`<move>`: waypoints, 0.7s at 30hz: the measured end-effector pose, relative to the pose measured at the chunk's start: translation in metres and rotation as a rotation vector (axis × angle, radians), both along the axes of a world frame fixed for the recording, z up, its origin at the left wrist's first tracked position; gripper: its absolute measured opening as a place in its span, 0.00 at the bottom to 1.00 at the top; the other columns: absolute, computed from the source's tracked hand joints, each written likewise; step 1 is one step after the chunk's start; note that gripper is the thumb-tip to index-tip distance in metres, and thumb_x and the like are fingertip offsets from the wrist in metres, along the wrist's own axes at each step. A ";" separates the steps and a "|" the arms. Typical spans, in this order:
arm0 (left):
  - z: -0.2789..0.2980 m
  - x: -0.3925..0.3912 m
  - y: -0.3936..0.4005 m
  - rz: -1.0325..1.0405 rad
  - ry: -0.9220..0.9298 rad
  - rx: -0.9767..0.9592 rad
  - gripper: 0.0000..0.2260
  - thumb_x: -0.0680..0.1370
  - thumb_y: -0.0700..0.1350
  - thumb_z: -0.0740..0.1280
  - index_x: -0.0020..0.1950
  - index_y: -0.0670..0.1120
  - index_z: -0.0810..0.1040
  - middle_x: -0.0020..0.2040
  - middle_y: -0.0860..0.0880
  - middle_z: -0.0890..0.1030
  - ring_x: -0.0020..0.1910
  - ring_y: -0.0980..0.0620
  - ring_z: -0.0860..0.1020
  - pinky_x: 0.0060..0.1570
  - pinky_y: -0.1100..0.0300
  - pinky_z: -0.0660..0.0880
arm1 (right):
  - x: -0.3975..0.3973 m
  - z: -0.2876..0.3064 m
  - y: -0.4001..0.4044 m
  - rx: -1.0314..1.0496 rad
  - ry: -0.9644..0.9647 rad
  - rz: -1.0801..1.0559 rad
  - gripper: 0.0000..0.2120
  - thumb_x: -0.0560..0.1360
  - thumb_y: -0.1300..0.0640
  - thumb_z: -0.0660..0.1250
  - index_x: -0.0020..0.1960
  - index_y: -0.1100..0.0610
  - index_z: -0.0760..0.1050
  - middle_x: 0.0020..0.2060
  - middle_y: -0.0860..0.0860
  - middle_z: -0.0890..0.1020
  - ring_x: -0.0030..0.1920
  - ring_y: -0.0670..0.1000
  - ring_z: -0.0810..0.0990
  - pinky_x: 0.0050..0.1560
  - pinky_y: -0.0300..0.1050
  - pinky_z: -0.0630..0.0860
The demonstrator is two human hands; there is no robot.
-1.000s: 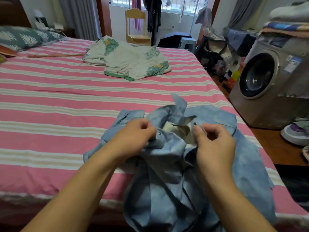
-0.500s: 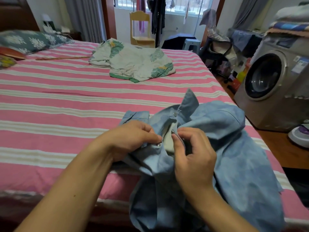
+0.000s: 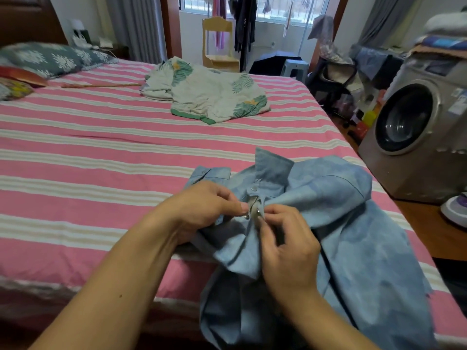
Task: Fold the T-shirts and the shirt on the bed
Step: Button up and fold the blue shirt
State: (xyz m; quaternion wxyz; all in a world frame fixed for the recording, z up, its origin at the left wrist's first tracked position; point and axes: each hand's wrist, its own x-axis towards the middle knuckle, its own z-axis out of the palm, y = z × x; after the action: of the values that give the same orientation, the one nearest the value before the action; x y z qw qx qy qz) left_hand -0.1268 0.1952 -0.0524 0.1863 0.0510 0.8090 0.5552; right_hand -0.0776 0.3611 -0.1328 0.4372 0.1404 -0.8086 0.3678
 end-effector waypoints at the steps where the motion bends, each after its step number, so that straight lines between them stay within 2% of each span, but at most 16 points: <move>1: -0.001 0.000 0.001 -0.002 -0.002 -0.006 0.11 0.75 0.46 0.76 0.34 0.47 0.80 0.27 0.51 0.74 0.26 0.54 0.65 0.27 0.61 0.61 | 0.000 0.002 0.000 -0.019 0.008 -0.002 0.04 0.73 0.71 0.73 0.43 0.64 0.79 0.45 0.54 0.83 0.47 0.52 0.82 0.50 0.41 0.77; 5: -0.007 -0.002 0.004 0.000 -0.023 -0.024 0.17 0.75 0.46 0.76 0.27 0.47 0.78 0.26 0.50 0.72 0.26 0.53 0.64 0.29 0.59 0.60 | 0.001 0.003 0.001 0.087 0.038 0.029 0.03 0.73 0.69 0.73 0.44 0.64 0.82 0.46 0.54 0.85 0.48 0.51 0.83 0.52 0.43 0.78; 8: -0.011 -0.003 0.003 -0.013 -0.079 0.039 0.22 0.78 0.43 0.72 0.23 0.47 0.75 0.23 0.52 0.70 0.24 0.55 0.65 0.27 0.62 0.62 | 0.000 0.000 0.007 0.172 0.050 0.076 0.06 0.75 0.69 0.72 0.49 0.63 0.85 0.50 0.53 0.86 0.52 0.50 0.85 0.55 0.45 0.80; 12: -0.016 -0.004 0.002 -0.015 -0.108 0.109 0.22 0.79 0.42 0.71 0.24 0.47 0.75 0.23 0.52 0.71 0.22 0.57 0.66 0.26 0.65 0.63 | 0.000 -0.003 0.012 0.215 0.075 0.107 0.07 0.75 0.70 0.71 0.50 0.63 0.86 0.52 0.53 0.86 0.53 0.48 0.85 0.56 0.45 0.81; 16: -0.020 -0.005 0.004 -0.017 -0.097 0.075 0.26 0.79 0.43 0.71 0.21 0.48 0.73 0.22 0.52 0.68 0.23 0.56 0.64 0.26 0.63 0.61 | 0.001 -0.005 0.014 0.276 0.115 0.126 0.06 0.77 0.69 0.69 0.50 0.65 0.85 0.52 0.56 0.86 0.53 0.52 0.85 0.55 0.48 0.82; 19: -0.029 -0.006 0.006 0.019 -0.108 0.071 0.24 0.79 0.44 0.72 0.25 0.50 0.69 0.25 0.50 0.65 0.25 0.53 0.60 0.29 0.57 0.56 | 0.002 -0.008 0.014 0.363 0.168 0.090 0.07 0.79 0.67 0.68 0.49 0.66 0.85 0.50 0.58 0.86 0.51 0.54 0.86 0.53 0.48 0.82; 21: -0.038 -0.005 0.008 0.067 -0.142 0.092 0.22 0.79 0.43 0.72 0.28 0.50 0.68 0.26 0.49 0.65 0.25 0.52 0.60 0.31 0.55 0.56 | 0.003 -0.013 0.012 0.408 0.185 0.064 0.08 0.80 0.66 0.67 0.48 0.65 0.85 0.49 0.58 0.86 0.50 0.54 0.86 0.52 0.46 0.82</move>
State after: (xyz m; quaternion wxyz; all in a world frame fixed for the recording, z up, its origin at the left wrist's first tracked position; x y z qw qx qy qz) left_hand -0.1320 0.2032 -0.0905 0.2221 -0.0070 0.7687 0.5997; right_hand -0.0745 0.3731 -0.1460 0.4602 0.2846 -0.8178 0.1958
